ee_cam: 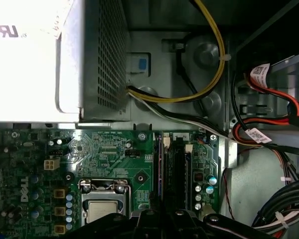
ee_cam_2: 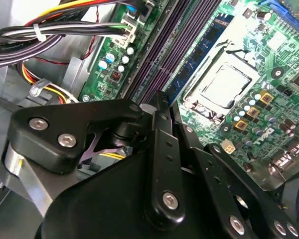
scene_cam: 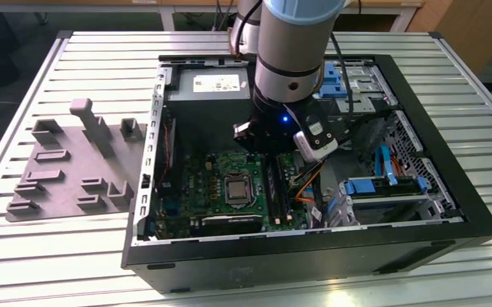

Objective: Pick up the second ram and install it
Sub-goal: 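Insert the second ram into the second slot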

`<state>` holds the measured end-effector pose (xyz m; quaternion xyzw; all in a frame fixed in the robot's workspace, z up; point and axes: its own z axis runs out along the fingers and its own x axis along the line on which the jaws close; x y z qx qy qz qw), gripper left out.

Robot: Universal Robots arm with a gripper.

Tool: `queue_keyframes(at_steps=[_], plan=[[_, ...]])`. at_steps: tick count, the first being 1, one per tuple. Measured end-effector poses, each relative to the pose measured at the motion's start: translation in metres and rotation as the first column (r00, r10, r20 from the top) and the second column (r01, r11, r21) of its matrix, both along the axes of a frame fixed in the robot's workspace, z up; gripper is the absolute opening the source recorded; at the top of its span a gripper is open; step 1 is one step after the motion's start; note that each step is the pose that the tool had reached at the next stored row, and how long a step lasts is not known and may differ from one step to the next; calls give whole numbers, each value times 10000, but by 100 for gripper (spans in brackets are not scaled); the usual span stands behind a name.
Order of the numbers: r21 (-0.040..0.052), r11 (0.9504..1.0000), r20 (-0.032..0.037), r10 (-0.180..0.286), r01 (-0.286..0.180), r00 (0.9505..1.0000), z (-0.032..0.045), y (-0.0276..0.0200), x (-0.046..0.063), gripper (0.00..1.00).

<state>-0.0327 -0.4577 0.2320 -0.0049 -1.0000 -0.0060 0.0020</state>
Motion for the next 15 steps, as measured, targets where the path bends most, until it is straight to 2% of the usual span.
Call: queue_keyframes(at_steps=[8,12,15], plan=[[3,10000,0,2,-2,10000,-6,-9,1,14],[46,10000,0,1,-1,10000,-30,-64,2,14],[52,10000,1,1,-1,10000,-62,-77,6,14]])
